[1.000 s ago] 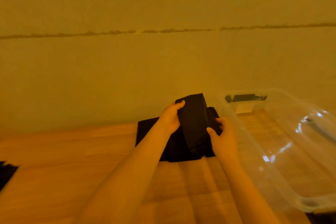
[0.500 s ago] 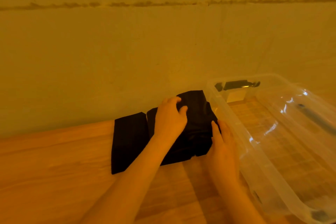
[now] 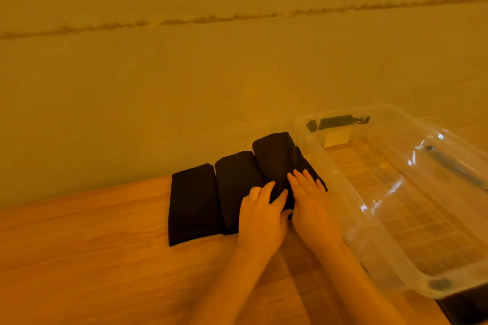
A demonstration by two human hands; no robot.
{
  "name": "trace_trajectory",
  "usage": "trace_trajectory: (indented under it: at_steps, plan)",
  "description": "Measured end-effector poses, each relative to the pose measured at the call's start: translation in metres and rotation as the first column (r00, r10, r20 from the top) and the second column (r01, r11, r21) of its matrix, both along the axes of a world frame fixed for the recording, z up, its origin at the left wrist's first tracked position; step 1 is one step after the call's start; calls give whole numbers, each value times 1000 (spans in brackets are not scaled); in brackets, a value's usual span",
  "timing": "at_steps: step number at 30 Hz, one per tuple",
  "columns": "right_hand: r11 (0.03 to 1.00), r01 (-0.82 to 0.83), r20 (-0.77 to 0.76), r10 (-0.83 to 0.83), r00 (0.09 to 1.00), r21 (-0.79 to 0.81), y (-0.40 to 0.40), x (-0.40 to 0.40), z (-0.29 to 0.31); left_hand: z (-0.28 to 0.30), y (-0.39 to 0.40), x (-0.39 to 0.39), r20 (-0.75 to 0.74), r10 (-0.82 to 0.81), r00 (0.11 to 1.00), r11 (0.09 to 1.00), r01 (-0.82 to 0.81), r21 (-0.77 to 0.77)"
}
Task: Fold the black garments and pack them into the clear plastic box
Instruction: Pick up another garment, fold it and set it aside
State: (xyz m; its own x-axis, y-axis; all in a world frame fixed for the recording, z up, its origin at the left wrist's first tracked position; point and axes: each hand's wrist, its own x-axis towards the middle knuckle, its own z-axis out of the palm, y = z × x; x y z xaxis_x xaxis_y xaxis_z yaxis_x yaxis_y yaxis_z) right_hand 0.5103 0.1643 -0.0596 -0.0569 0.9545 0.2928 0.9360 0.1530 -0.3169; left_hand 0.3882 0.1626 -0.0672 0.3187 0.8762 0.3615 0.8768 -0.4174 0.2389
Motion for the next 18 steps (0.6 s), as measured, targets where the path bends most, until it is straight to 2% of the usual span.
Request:
trace_trajectory:
  at_steps: [1,3,5,6,8,10,12,14,18]
  plan:
    - [998,-8,35,10,999,-55,-1,0,-3,-2,0,-5,10,-1,1000,1000,0,29]
    - [997,43,3,-43,999,-62,-4,-1,-9,5,3,-14,154,-5,988,998,-5,63]
    - [991,127,-62,-129,990,-30,-8,-6,-9,22,19,-13,308,5,951,1000,-13,24]
    - [987,157,-91,-158,983,-13,-9,-8,-7,31,31,-10,313,0,950,1000,6,-18]
    - [979,178,-129,-165,978,99,-1,-14,0,43,61,-2,206,-42,978,988,71,-137]
    - [969,153,-96,-136,986,195,14,-16,11,44,86,6,-1,-112,994,959,108,-263]
    - [995,65,-50,-61,997,78,31,-16,16,33,98,8,-158,-190,969,932,127,-340]
    - [992,82,17,-81,997,-96,42,-11,9,21,98,5,-185,-188,965,929,113,-351]
    - [967,198,100,-183,978,-163,37,-9,-5,12,95,3,-133,-97,986,939,46,-339]
